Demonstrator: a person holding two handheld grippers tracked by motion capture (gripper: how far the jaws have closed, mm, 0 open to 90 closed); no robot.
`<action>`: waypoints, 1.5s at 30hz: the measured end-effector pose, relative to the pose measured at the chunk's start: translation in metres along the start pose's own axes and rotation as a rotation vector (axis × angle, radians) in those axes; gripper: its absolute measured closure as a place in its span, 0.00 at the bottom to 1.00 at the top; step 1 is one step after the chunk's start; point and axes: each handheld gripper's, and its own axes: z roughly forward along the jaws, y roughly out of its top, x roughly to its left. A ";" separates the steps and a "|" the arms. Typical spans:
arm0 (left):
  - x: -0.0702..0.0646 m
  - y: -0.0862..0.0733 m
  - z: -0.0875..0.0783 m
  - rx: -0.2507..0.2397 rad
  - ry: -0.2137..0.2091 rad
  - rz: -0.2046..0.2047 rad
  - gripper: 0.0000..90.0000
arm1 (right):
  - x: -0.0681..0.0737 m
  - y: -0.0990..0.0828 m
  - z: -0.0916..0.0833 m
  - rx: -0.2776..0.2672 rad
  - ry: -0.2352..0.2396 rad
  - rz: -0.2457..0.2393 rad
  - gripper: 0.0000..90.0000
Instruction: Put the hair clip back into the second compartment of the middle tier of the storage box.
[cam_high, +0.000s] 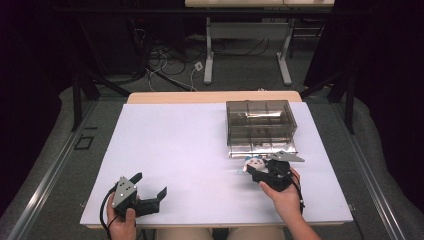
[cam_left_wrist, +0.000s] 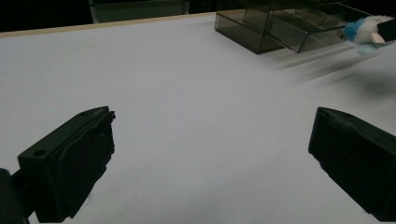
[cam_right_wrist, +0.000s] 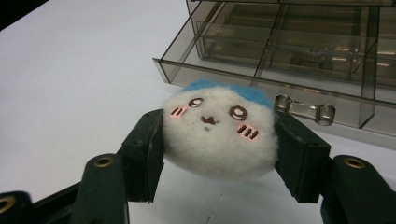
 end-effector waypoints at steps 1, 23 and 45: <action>0.000 0.000 0.000 0.000 -0.001 0.000 0.00 | 0.000 0.000 0.000 0.000 0.000 0.000 0.43; -0.001 0.001 0.003 -0.005 -0.011 0.008 0.00 | -0.008 0.019 -0.007 -0.024 0.002 0.014 0.43; 0.000 0.001 0.002 -0.001 -0.010 0.007 0.00 | -0.017 0.047 -0.003 -0.017 -0.062 -0.057 0.43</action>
